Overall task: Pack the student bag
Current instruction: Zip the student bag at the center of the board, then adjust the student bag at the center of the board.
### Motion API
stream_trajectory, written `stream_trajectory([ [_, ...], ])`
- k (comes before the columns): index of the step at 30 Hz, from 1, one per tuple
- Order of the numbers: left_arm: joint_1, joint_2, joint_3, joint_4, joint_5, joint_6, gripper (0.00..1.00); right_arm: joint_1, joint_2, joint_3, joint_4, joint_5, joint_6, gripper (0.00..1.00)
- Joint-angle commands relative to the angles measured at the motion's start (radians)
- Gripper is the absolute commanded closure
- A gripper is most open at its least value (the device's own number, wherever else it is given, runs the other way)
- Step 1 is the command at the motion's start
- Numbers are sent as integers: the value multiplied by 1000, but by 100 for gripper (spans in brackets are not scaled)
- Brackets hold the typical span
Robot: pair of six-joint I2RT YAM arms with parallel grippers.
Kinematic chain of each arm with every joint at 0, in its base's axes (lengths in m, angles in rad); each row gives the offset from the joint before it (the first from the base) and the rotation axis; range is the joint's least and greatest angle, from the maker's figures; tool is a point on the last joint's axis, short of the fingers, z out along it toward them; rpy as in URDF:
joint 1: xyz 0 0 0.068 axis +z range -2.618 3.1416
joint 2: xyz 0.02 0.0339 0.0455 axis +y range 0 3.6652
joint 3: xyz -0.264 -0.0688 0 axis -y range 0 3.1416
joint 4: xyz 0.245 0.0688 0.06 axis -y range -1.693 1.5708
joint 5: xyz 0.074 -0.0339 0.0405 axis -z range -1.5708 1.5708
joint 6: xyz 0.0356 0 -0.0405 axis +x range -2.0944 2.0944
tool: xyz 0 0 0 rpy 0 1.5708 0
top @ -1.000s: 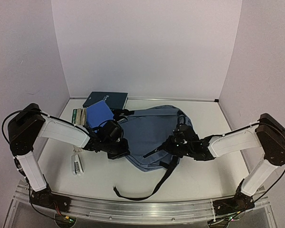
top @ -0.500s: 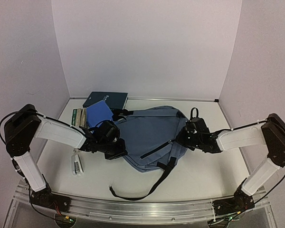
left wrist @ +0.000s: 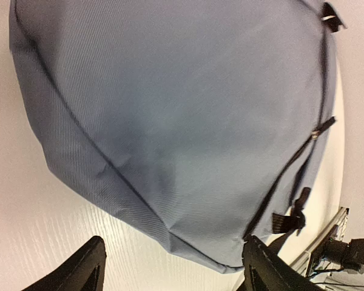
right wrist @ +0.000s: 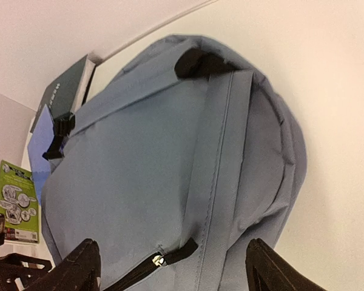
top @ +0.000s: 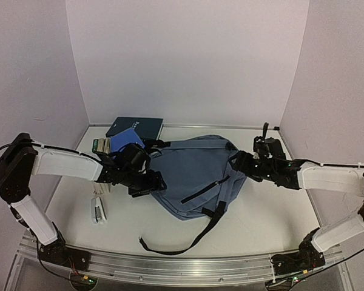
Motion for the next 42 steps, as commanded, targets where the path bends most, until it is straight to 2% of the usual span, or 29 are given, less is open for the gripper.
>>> stream_trajectory([
  [1, 104, -124, 155, -177, 91, 132, 16, -142, -26, 18, -61, -203, -97, 15],
  [5, 234, -145, 268, -357, 112, 277, 9, -282, 50, 14, -10, -383, -152, 12],
  [8, 369, -143, 344, -446, 215, 371, 8, -355, 130, 25, 40, -496, -186, 12],
  [9, 407, -142, 366, -469, 243, 397, 8, -376, 155, 36, 54, -522, -202, 14],
  [13, 512, -129, 458, -535, 293, 510, 8, -409, 250, 92, 76, -577, -256, 37],
  [17, 610, -114, 464, -536, 296, 559, 7, -419, 328, 138, 77, -561, -283, 46],
  [21, 639, -150, 371, -434, 305, 567, 8, -423, 403, 181, 80, -596, -305, 53],
  [24, 647, -200, 295, -347, 247, 596, 8, -423, 457, 214, 80, -600, -318, 56],
  [27, 650, -232, 276, -341, 203, 619, 8, -423, 503, 236, 86, -624, -328, 58],
  [32, 651, -238, 250, -331, 171, 625, 7, -422, 550, 247, 136, -744, -329, 69],
  [34, 651, -220, 256, -342, 155, 625, 7, -423, 537, 247, 148, -763, -342, 77],
  [37, 650, -202, 262, -356, 136, 625, 8, -423, 483, 251, 154, -759, -348, 97],
  [42, 650, -199, 260, -360, 135, 622, 8, -427, 330, 293, 147, -705, -311, 100],
])
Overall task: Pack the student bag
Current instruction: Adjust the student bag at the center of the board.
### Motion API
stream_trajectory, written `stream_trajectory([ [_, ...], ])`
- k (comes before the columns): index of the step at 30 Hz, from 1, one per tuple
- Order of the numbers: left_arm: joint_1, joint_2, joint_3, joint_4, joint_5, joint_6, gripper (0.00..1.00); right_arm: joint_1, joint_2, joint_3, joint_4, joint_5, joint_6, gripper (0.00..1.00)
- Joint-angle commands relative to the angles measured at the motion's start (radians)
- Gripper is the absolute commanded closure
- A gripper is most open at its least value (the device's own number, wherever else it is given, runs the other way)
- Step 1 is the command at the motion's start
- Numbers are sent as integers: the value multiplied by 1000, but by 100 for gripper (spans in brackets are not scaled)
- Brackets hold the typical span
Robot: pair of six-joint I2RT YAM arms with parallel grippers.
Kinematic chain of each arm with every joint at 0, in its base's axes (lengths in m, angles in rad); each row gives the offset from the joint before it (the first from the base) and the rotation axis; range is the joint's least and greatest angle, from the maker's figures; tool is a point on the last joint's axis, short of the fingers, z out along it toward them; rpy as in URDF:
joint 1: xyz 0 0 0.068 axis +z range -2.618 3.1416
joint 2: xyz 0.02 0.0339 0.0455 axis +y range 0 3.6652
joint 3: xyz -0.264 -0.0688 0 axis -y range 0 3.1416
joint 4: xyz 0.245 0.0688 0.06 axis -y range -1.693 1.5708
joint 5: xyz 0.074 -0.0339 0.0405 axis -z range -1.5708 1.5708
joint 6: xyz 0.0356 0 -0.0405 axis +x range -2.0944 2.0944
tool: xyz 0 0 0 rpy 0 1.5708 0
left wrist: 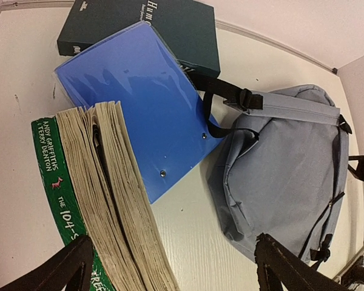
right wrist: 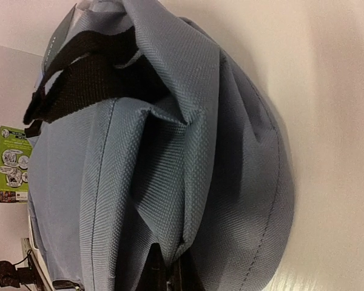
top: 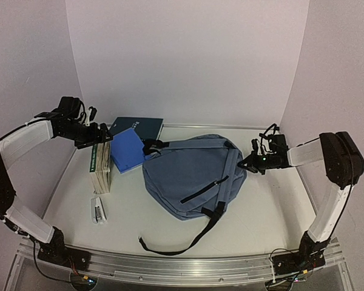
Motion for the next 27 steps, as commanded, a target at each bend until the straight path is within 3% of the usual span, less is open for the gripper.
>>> stream_trajectory([
  [1, 4, -1, 7, 15, -26, 19, 8, -3, -205, 92, 36, 33, 21, 100],
  [8, 4, -30, -3, 19, -28, 17, 8, -3, -435, 317, -118, 127, 1, 100],
  [16, 4, -43, -6, 22, 10, 5, 8, 27, -516, 520, -230, 98, -93, 100],
  [22, 4, -56, -13, 26, 14, 2, 8, 228, -413, 631, -453, 310, -285, 100],
  [27, 4, -53, -17, 28, 22, 0, 8, 388, -329, 599, -503, 424, -309, 100],
])
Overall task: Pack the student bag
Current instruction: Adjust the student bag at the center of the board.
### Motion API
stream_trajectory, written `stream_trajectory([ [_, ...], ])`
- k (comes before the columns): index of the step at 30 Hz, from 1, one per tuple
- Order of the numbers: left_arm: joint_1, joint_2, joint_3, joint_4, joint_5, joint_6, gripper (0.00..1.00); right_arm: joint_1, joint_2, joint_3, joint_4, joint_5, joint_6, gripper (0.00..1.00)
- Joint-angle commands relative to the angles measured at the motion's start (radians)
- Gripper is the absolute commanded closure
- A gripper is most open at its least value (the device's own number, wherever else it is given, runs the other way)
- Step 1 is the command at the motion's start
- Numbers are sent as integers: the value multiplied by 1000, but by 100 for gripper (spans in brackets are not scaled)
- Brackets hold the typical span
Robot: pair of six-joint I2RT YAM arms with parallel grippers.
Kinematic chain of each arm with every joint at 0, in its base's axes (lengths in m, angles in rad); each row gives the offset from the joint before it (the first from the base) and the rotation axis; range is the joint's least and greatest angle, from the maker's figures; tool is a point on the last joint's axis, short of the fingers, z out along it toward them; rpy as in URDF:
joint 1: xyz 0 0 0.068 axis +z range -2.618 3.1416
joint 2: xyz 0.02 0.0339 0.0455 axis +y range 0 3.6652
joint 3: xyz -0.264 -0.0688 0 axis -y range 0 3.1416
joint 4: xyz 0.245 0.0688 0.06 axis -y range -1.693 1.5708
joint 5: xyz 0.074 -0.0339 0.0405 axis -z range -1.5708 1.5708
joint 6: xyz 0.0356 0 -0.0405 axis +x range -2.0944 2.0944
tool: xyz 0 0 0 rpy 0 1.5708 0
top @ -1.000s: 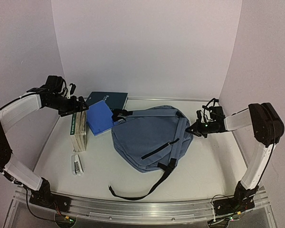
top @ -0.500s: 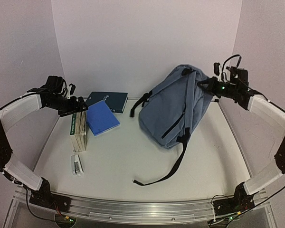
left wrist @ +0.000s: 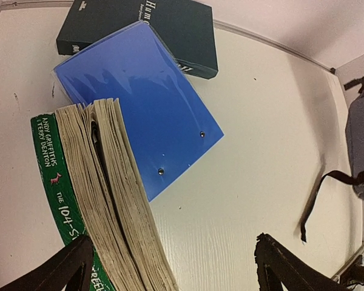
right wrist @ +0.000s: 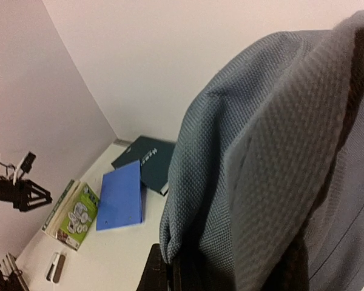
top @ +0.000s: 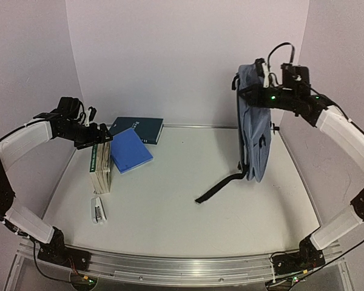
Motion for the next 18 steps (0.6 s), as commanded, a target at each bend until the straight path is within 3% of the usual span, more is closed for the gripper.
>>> stream_trajectory([
  [1, 4, -34, -4, 28, 19, 4, 8, 142, 63, -3, -17, 96, -66, 100],
  [10, 4, -12, 3, 23, 54, 1, 8, 379, 129, -104, -8, 116, 29, 97],
  [14, 3, -19, -1, 36, 119, 14, 8, 437, 88, -146, 2, 117, 103, 42],
  [18, -12, -46, -15, 55, 163, 16, 9, 438, -8, -195, 0, 328, 235, 23],
])
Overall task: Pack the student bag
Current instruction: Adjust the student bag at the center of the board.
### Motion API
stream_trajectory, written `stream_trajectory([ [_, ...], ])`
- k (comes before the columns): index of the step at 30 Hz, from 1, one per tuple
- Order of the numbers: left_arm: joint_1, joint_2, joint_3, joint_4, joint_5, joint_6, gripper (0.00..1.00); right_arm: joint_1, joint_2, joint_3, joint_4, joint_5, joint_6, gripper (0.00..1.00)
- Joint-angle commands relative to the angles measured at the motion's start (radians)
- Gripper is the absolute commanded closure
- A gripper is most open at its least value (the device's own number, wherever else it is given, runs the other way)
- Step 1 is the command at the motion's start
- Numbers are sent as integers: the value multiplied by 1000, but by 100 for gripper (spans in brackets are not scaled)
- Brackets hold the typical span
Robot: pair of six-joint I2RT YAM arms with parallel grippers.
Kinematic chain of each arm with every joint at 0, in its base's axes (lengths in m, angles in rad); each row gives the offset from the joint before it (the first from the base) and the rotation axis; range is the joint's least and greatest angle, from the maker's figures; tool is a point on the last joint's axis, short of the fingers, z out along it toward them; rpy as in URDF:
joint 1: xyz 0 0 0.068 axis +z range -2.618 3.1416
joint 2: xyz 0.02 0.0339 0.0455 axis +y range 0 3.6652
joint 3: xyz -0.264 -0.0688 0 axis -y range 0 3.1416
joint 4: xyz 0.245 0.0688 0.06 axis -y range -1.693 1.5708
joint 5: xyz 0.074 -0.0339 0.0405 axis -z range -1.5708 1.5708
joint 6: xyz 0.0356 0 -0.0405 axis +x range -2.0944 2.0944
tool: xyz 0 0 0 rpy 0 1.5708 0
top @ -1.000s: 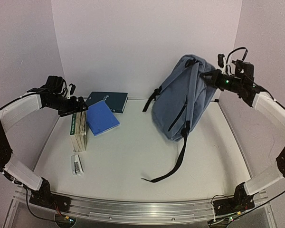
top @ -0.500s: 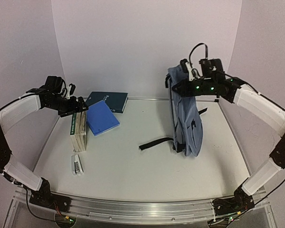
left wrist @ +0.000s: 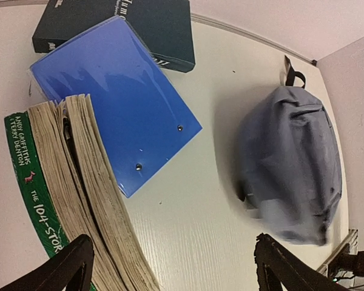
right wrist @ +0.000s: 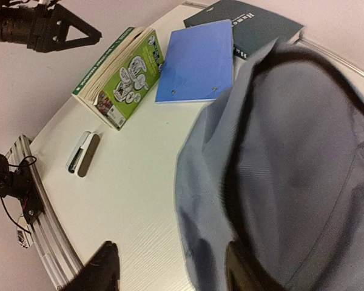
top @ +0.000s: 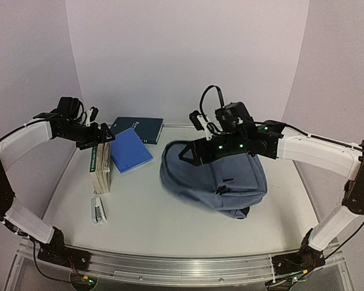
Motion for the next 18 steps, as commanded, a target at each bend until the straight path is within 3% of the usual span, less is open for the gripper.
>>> stream_trajectory([
  [1, -26, -49, -10, 51, 65, 12, 9, -17, -148, -49, 29, 254, 166, 21],
  [4, -108, -51, 8, 46, 46, -27, 10, -52, -201, -105, 4, 332, 231, 18],
  [9, -278, -42, 16, 80, 41, -166, 12, -202, -238, -265, -10, 243, 314, 17],
  [13, -430, -37, -39, 204, -9, -272, 15, -250, -260, -391, -8, 212, 357, 21],
  [18, -596, 81, -41, 346, -68, -312, 29, -278, -298, -519, -10, 315, 394, 23],
])
